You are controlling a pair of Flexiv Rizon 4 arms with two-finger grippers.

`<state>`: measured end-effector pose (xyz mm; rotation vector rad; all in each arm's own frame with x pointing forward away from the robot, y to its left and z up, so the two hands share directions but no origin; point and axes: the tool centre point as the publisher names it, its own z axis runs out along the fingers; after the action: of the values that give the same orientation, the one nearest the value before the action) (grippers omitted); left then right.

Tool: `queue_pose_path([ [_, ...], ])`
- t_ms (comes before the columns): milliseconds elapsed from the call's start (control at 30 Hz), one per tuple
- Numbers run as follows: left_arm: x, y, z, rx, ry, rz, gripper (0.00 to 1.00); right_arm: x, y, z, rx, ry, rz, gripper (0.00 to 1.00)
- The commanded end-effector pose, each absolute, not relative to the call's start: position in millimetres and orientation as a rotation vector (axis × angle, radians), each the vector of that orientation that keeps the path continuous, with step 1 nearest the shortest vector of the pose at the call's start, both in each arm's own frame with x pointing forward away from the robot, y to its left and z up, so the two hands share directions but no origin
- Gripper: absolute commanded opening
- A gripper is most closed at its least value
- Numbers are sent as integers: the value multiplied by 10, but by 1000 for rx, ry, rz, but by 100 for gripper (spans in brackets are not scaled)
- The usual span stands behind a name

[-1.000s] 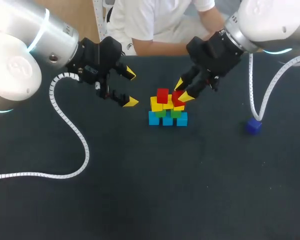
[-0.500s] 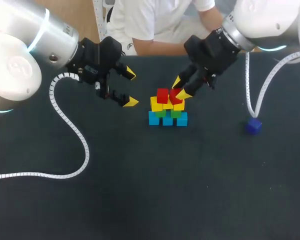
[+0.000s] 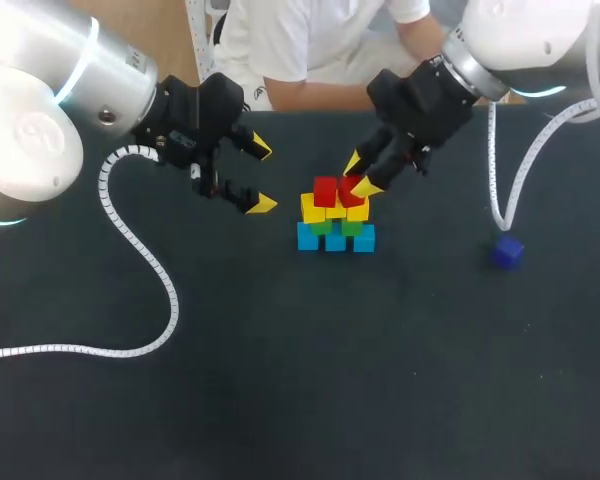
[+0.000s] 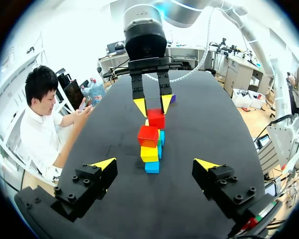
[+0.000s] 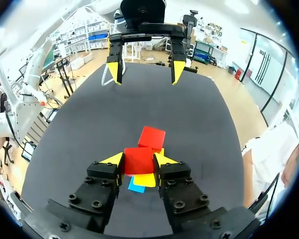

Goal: Place the blue cubes, place green cubes on the blue cubes, place the yellow cubes on the green cubes, then place the red cubes on the yellow cubes, and place purple cube on the red cubes.

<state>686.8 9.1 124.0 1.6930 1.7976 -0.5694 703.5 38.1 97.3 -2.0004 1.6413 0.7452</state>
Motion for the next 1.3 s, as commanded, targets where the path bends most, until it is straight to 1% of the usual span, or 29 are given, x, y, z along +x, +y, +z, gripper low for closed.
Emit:
queue_pose_path([
  [33,6876,101,1235,1694,1793,-573,100,7065,380,964,-2000,1643,751,0],
  [1300,6876,101,1235,1694,1793,-573,100,7073,385,994,-1991,1662,735,0],
])
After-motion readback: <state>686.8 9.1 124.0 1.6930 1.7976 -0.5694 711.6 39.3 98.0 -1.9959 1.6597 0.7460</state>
